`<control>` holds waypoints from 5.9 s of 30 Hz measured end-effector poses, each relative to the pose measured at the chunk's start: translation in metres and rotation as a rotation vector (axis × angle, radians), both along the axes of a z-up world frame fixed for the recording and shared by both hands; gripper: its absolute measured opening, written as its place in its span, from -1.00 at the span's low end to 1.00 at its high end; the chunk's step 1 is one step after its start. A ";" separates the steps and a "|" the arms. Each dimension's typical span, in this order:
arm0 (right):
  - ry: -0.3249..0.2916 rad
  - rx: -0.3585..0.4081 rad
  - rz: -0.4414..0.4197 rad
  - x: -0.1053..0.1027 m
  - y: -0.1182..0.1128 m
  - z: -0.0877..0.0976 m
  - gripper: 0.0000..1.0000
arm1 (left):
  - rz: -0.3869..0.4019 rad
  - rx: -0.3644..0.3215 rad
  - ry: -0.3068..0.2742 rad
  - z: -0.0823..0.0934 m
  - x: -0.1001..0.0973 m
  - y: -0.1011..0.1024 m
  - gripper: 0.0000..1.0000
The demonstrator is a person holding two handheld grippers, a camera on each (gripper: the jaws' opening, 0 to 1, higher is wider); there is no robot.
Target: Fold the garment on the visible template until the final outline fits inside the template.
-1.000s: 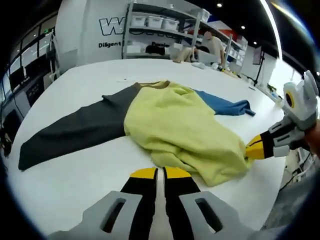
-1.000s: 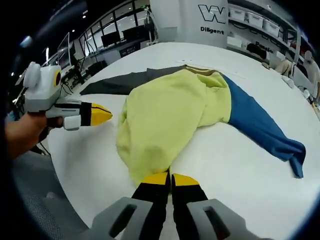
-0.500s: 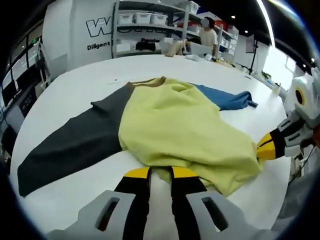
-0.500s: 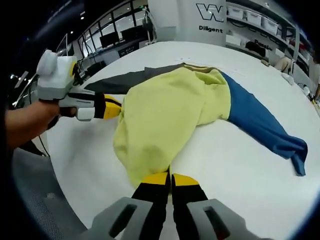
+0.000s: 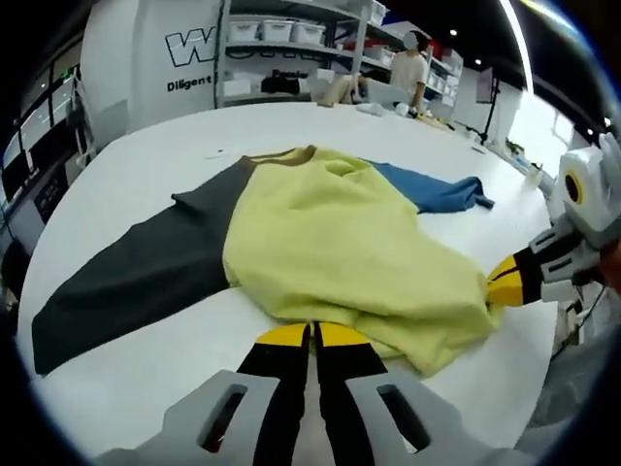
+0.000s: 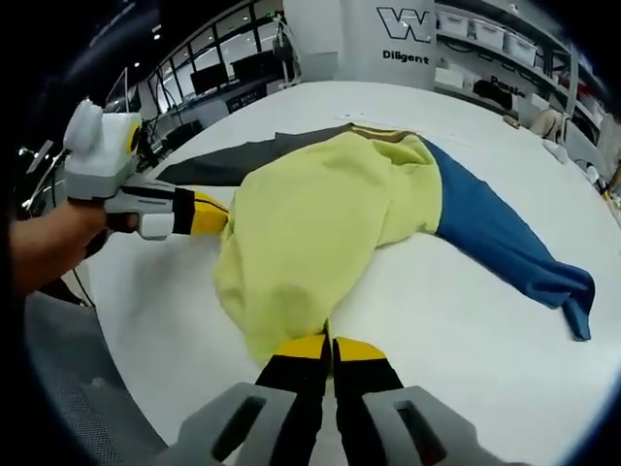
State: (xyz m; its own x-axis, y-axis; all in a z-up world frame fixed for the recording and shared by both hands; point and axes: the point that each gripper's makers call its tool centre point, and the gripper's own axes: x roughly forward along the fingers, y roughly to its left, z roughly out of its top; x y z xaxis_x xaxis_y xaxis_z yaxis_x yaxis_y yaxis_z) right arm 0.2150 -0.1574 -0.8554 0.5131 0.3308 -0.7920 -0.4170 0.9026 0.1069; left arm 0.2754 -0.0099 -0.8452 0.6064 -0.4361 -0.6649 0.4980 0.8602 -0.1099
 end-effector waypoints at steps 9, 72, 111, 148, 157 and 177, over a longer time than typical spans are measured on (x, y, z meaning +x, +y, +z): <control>-0.011 -0.012 0.016 -0.003 0.004 0.006 -1.00 | 0.012 -0.022 -0.005 0.007 -0.020 0.009 -1.00; -0.108 0.269 0.084 0.133 0.135 0.088 -1.00 | 0.003 0.006 -0.109 0.035 -0.045 0.045 -0.87; -0.090 0.159 0.083 0.182 0.133 0.027 -0.89 | -0.246 0.286 -0.289 0.031 0.022 0.018 -0.79; -0.136 0.165 0.149 0.057 0.081 0.043 -0.78 | -0.420 0.582 -0.448 0.033 0.060 0.008 -1.00; -0.154 0.262 0.413 0.025 0.141 0.055 -0.70 | -0.210 0.367 -0.327 0.035 0.074 0.048 -1.00; -0.264 -0.152 0.772 0.034 0.153 -0.008 -0.73 | -0.126 0.308 -0.292 0.027 0.077 0.070 -1.00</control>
